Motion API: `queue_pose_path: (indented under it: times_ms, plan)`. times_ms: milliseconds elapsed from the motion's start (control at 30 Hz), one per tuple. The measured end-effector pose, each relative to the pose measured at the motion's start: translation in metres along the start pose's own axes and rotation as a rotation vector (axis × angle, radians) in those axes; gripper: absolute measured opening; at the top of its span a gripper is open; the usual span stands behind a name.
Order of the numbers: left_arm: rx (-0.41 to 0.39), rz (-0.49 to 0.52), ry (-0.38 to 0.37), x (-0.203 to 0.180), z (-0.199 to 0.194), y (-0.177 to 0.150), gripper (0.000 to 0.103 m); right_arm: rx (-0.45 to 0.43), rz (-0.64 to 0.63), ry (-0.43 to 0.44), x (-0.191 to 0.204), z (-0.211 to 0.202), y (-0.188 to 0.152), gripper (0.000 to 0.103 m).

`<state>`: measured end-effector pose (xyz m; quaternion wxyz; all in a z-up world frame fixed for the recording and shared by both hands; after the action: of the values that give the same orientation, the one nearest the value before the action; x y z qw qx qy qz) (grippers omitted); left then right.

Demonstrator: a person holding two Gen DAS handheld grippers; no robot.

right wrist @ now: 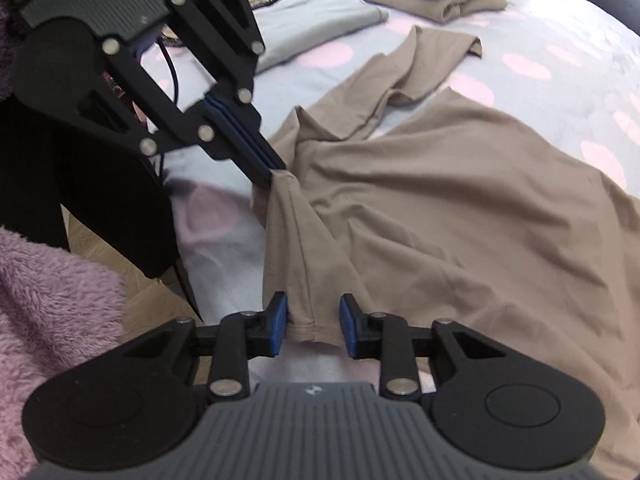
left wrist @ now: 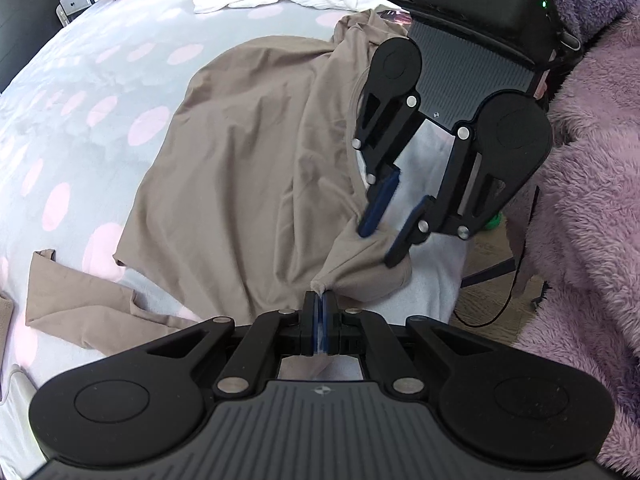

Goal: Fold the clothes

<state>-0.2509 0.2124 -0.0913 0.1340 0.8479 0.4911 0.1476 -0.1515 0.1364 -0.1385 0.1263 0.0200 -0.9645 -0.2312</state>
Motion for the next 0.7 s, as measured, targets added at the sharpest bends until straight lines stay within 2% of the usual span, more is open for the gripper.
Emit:
queue_pose_path:
  times_ms: [33, 133, 200, 267, 333, 367, 467, 533, 700]
  plan:
    - [0.005, -0.001, 0.000, 0.000, 0.001, -0.001, 0.000, 0.005, 0.002, -0.001, -0.001, 0.001, -0.001, 0.017]
    - [0.025, 0.007, 0.008, 0.000, 0.004, -0.002, 0.000, -0.004, 0.002, -0.010, -0.003, -0.001, -0.002, 0.010]
    - [0.041, 0.026, 0.021, -0.003, 0.007, -0.001, 0.001, -0.018, -0.011, -0.027, -0.003, -0.003, -0.003, 0.008]
    - [0.047, 0.057, 0.044, -0.007, 0.008, 0.001, 0.013, -0.024, -0.036, -0.053, -0.001, -0.005, -0.004, 0.007]
    - [0.032, 0.082, 0.050, -0.010, 0.005, 0.006, 0.039, -0.028, -0.066, -0.080, 0.002, -0.008, -0.007, 0.007]
    - [0.020, 0.089, 0.049, -0.012, 0.004, 0.010, 0.043, -0.030, -0.081, -0.088, 0.004, -0.009, -0.008, 0.006]
    - [-0.013, 0.129, 0.057, -0.017, 0.000, 0.024, 0.044, -0.038, -0.123, -0.111, 0.008, -0.011, -0.011, 0.006]
    - [-0.022, 0.202, 0.074, -0.024, 0.003, 0.034, 0.044, -0.051, -0.153, -0.123, 0.012, -0.013, -0.013, 0.006]
    - [0.052, 0.405, 0.059, -0.042, 0.030, 0.049, 0.043, -0.075, -0.236, -0.156, 0.021, -0.017, -0.018, 0.006]
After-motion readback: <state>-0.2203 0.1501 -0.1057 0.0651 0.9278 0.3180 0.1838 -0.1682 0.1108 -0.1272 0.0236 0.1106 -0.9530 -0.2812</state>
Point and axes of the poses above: each gripper's, at about its wrist camera, not at the fingertips, and z roughly the way its jaws point, x to its left, y to its top, the point moved 2 cm from there along z, roughly the way its jaws point, and after that the axes turned 8 degrees about z, right-handed, at the moved point
